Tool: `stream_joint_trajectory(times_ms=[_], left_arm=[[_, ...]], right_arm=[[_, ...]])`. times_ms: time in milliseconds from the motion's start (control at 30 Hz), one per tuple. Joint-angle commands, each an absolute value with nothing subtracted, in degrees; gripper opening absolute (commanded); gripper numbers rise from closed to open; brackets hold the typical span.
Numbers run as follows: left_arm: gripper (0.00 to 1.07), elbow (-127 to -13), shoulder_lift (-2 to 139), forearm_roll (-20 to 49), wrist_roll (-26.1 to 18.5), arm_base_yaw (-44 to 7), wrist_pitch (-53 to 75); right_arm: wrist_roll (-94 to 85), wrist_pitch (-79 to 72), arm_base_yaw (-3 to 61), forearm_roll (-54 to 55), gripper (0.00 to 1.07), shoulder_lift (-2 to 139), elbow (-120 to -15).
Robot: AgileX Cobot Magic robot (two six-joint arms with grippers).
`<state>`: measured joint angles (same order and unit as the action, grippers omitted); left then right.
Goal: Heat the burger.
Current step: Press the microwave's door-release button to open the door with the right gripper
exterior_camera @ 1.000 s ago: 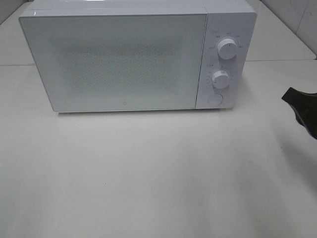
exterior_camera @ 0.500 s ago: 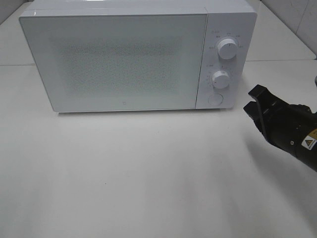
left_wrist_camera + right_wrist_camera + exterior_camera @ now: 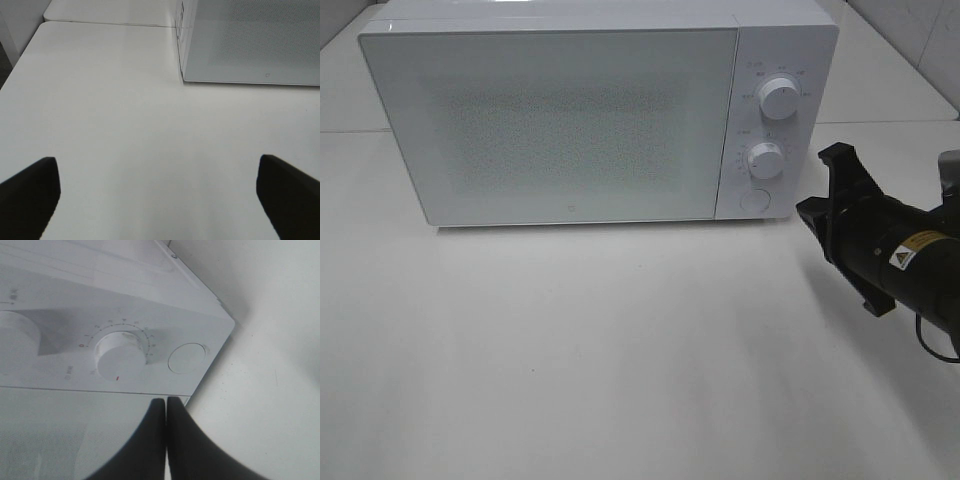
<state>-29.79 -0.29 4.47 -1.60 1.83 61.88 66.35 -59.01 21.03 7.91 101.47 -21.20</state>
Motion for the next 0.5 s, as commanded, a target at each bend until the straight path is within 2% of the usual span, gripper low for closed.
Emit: stream_joint_trajectory(times_ms=[33, 200, 500], left_arm=[[1.0, -29.62, -0.86, 4.35, -1.43, 1.89, 61.36], [1.0, -29.62, -0.86, 4.35, -1.43, 1.89, 61.36], [1.0, -29.62, -0.86, 4.35, -1.43, 1.89, 61.36]], right_arm=[[74.71, -55.92, 21.14, 7.79, 0.0, 104.97, -23.78], [81.7, -52.25, 21.14, 7.91, 0.0, 108.52, -26.36], [82.79, -47.04, 21.14, 7.91, 0.0, 112.07, -32.03]])
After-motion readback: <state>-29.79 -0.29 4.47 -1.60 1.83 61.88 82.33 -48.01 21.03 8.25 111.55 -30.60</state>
